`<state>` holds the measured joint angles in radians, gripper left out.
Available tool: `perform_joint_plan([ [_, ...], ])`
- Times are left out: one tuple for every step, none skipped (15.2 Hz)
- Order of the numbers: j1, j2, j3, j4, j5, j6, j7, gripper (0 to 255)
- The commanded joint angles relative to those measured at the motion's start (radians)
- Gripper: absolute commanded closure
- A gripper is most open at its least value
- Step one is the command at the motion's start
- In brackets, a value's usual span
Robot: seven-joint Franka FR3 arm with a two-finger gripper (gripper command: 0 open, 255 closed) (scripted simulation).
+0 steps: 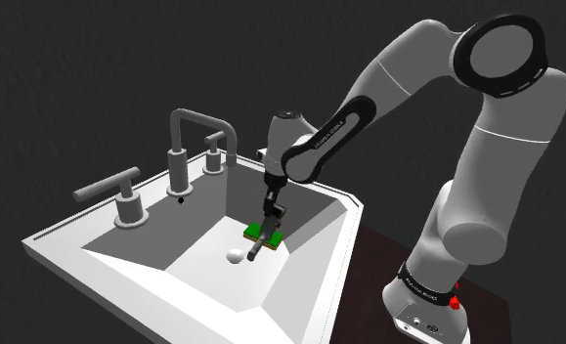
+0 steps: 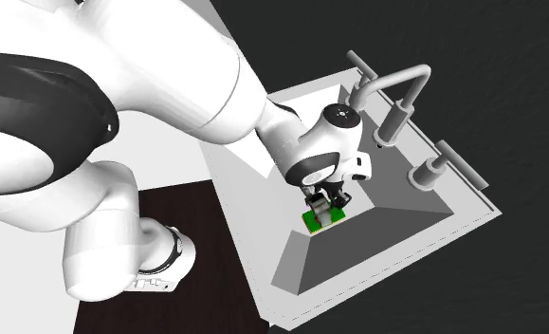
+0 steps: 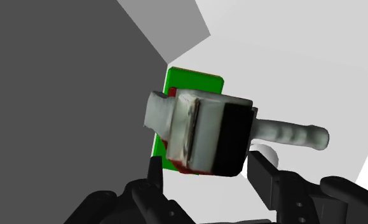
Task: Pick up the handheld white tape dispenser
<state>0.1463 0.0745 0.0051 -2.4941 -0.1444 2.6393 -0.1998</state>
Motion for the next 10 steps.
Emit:
perform_joint_plan([
  [-0.001, -0.023, 0.001, 0.005, 0.007, -0.027, -0.007, 255],
  [0.000, -0.035, 0.002, 0.007, 0.010, -0.041, -0.011, 255],
  [0.000, -0.047, 0.002, 0.009, 0.013, -0.056, -0.013, 255],
  [0.000, -0.059, 0.003, 0.011, 0.016, -0.070, -0.016, 255],
  [0.000, -0.071, 0.003, 0.014, 0.019, -0.084, -0.019, 255],
  [0.000, -0.082, 0.003, 0.017, 0.022, -0.098, -0.022, 255],
  [0.001, -0.093, 0.004, 0.020, 0.024, -0.113, -0.024, 255],
  [0.001, -0.104, 0.004, 0.023, 0.027, -0.127, -0.027, 255],
  [0.001, -0.106, 0.004, 0.023, 0.027, -0.129, -0.027, 255],
  [0.001, -0.106, 0.004, 0.024, 0.027, -0.129, -0.027, 255],
])
